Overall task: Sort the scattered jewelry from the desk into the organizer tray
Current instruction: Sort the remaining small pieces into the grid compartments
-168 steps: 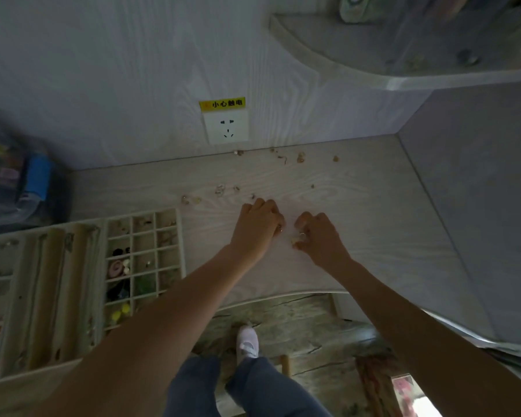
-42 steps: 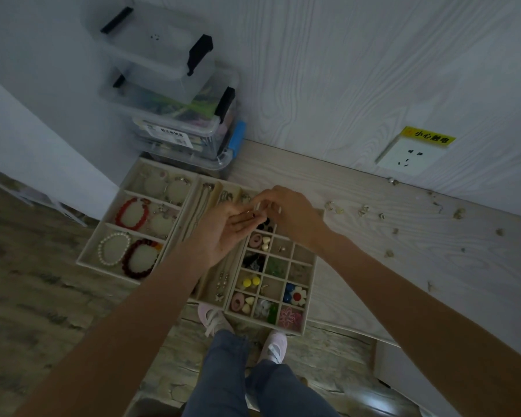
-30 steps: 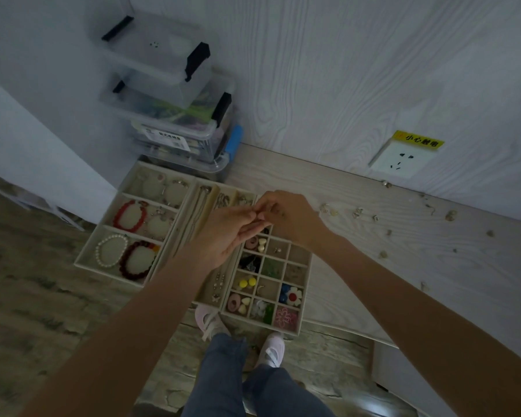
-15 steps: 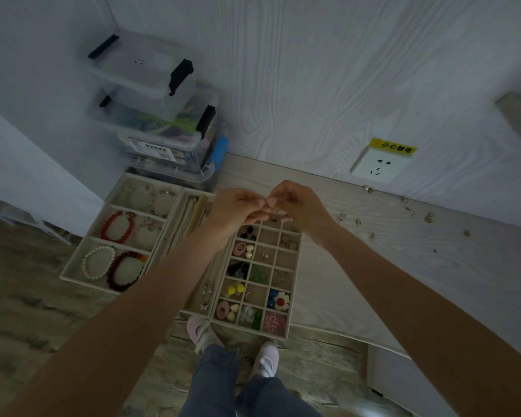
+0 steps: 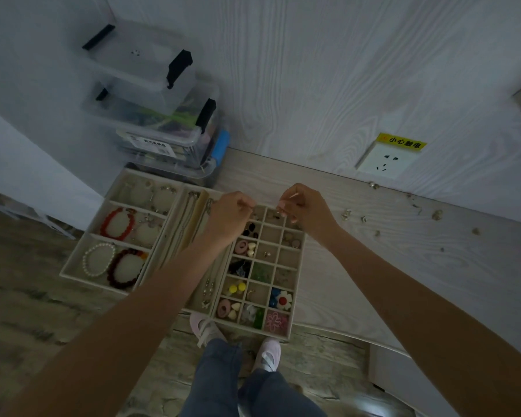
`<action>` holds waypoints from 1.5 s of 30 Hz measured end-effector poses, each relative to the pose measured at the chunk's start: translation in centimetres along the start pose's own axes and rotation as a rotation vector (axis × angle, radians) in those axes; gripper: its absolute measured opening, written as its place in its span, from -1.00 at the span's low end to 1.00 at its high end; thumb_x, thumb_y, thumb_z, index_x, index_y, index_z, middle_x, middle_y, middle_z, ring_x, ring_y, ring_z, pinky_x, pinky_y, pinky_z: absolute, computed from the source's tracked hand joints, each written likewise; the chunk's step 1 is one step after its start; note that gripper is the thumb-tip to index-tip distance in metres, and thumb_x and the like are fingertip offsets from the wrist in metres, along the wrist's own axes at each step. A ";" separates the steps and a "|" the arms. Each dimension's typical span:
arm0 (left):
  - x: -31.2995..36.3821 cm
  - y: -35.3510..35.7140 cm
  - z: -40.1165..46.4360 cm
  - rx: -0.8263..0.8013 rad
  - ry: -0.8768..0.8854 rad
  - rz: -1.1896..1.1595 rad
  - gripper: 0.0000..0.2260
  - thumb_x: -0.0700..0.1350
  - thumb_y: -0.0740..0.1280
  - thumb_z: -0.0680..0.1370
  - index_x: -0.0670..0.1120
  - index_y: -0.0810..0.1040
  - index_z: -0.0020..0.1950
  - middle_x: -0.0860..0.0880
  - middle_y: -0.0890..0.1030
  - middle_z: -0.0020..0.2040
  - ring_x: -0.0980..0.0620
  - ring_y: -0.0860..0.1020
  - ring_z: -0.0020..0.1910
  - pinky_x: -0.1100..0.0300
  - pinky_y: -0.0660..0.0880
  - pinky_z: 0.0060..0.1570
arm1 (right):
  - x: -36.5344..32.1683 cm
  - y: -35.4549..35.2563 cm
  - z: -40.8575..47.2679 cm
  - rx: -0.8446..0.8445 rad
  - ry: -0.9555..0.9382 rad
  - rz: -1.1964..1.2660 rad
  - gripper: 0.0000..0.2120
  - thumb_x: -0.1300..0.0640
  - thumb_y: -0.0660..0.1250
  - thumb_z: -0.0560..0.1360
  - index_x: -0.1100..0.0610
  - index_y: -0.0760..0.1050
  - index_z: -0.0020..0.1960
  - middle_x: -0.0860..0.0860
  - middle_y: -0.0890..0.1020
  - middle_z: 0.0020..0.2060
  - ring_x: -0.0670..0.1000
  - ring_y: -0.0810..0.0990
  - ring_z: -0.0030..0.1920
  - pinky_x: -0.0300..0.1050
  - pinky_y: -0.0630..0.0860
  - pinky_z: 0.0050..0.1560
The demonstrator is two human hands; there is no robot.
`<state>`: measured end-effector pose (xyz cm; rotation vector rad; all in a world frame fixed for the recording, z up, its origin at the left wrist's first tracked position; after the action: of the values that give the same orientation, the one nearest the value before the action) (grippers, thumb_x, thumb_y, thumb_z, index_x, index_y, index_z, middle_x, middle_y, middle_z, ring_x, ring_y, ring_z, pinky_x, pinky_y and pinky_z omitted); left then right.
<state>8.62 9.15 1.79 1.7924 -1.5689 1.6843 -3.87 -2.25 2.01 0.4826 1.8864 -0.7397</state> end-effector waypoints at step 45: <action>1.6 1.7 1.1 -0.240 0.421 0.774 -0.83 -0.17 0.29 0.55 -0.07 0.63 0.08 -0.07 0.38 0.04 -0.03 0.44 0.01 0.12 0.47 -0.04 | 1.4 1.4 1.3 0.093 0.207 -0.714 -0.78 0.12 0.31 0.47 0.23 0.55 -0.27 0.09 0.56 -0.33 0.07 0.55 -0.28 -0.22 0.30 -0.40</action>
<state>7.58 6.83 1.92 0.6603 -2.2680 1.8672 -2.75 -2.12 -0.04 -0.0875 2.2434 -1.2807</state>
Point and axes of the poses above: each hand's wrist, its own z-axis towards the middle knuckle, its own y-axis out of the palm, x = y × z, the point moved 3 cm from there along z, towards the middle knuckle
